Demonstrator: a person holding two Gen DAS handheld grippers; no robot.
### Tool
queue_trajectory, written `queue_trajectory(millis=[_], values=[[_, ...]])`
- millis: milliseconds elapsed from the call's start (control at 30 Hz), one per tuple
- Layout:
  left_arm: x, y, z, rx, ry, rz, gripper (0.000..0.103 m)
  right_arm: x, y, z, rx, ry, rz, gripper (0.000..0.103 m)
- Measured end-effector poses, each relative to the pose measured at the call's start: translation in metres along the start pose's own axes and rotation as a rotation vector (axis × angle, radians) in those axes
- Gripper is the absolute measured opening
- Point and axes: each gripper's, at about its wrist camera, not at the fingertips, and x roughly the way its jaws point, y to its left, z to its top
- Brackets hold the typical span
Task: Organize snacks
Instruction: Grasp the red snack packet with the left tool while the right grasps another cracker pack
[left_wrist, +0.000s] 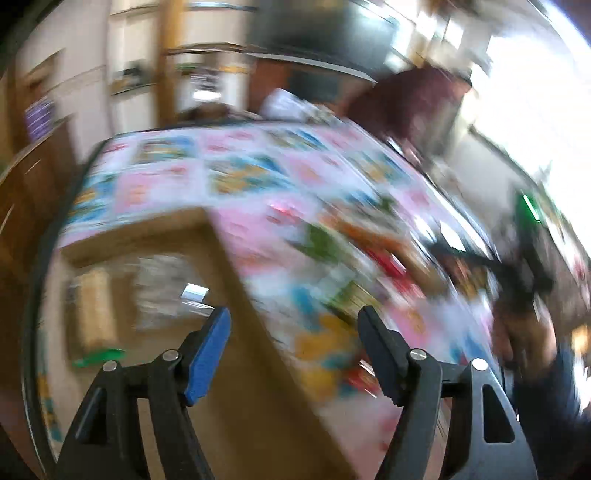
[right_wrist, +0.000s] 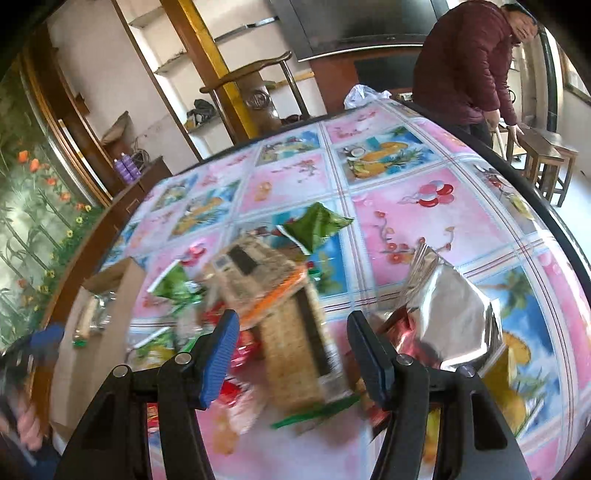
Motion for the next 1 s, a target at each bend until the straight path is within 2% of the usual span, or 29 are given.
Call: queue_trajectory(millis=[100, 233, 333, 433, 500, 533, 633, 700, 800, 900, 1000], values=[[0.019, -0.045, -0.010, 0.148, 0.063, -0.004, 0.071, 0.009, 0.003, 0.003, -0.041, 0.002, -0.006, 0.066], [0.038, -0.074, -0.021, 0.254, 0.120, 0.027, 0.070, 0.014, 0.013, -0.002, -0.118, -0.004, -0.032, 0.068], [0.051, -0.083, -0.026, 0.292, 0.150, 0.062, 0.070, 0.017, 0.024, -0.009, -0.205, -0.016, -0.089, 0.068], [0.065, -0.083, -0.027, 0.288, 0.187, 0.102, 0.068, 0.021, 0.027, -0.010, -0.256, -0.016, -0.124, 0.068], [0.075, -0.086, -0.029, 0.295, 0.206, 0.128, 0.059, 0.022, 0.028, -0.012, -0.285, -0.014, -0.149, 0.067], [0.080, -0.088, -0.030, 0.299, 0.220, 0.133, 0.057, 0.022, 0.029, -0.013, -0.299, -0.013, -0.154, 0.067], [0.080, -0.093, -0.032, 0.302, 0.194, 0.164, 0.054, 0.024, 0.033, -0.015, -0.338, -0.007, -0.182, 0.067], [0.081, -0.093, -0.031, 0.268, 0.191, 0.155, 0.034, 0.025, 0.036, -0.018, -0.358, -0.002, -0.202, 0.067], [0.082, -0.095, -0.032, 0.238, 0.171, 0.132, 0.018, 0.026, 0.040, -0.023, -0.400, 0.015, -0.234, 0.064], [0.084, -0.096, -0.032, 0.211, 0.150, 0.114, 0.018, 0.021, 0.044, -0.030, -0.435, 0.011, -0.261, 0.054], [0.084, -0.092, -0.031, 0.188, 0.140, 0.089, 0.018, 0.013, 0.039, -0.033, -0.409, -0.001, -0.260, 0.051]])
